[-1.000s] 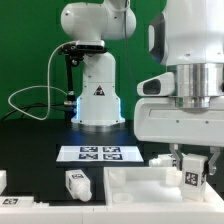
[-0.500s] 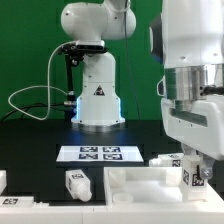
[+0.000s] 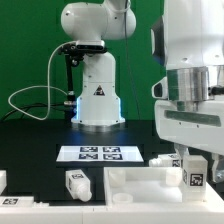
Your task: Assemble one leg
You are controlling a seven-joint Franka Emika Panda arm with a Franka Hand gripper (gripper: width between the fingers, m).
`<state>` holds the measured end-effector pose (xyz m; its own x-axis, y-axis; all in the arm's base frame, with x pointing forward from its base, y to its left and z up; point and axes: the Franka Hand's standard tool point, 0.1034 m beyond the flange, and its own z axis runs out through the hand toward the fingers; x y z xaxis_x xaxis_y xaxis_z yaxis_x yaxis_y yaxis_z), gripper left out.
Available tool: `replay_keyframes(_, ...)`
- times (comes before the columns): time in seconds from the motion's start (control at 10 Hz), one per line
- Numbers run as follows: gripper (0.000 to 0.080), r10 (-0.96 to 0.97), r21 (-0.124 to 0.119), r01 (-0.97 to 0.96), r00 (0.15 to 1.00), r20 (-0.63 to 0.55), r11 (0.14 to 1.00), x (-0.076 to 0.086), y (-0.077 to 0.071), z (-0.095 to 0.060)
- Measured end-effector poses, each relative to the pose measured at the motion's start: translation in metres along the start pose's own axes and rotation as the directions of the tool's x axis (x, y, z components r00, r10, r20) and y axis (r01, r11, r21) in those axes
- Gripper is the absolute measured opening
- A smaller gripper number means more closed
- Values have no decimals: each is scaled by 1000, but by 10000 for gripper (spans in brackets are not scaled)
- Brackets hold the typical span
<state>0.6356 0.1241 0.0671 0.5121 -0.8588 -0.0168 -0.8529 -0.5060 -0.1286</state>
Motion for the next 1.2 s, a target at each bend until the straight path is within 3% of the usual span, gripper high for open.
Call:
replay_keyframes(0.2, 647, -143, -3, 143, 990, -4, 990, 1, 0, 0)
replay_keyframes(0.5, 649, -369, -10, 369, 929, -8, 929, 3, 0, 0)
replay_keyframes(0.7, 649, -719, -36, 718, 695, -9, 695, 6, -1, -3)
replay_keyframes(0.8, 649, -758, -35, 758, 652, -4, 652, 5, 0, -2)
replay_keyframes(0.9, 649, -738, -36, 738, 674, -5, 674, 5, 0, -2)
replay_keyframes(1.1, 394, -720, -36, 720, 694, -5, 693, 6, 0, -2)
replay_keyframes(1.2, 287, -667, -38, 666, 745, -9, 745, 8, 2, -1)
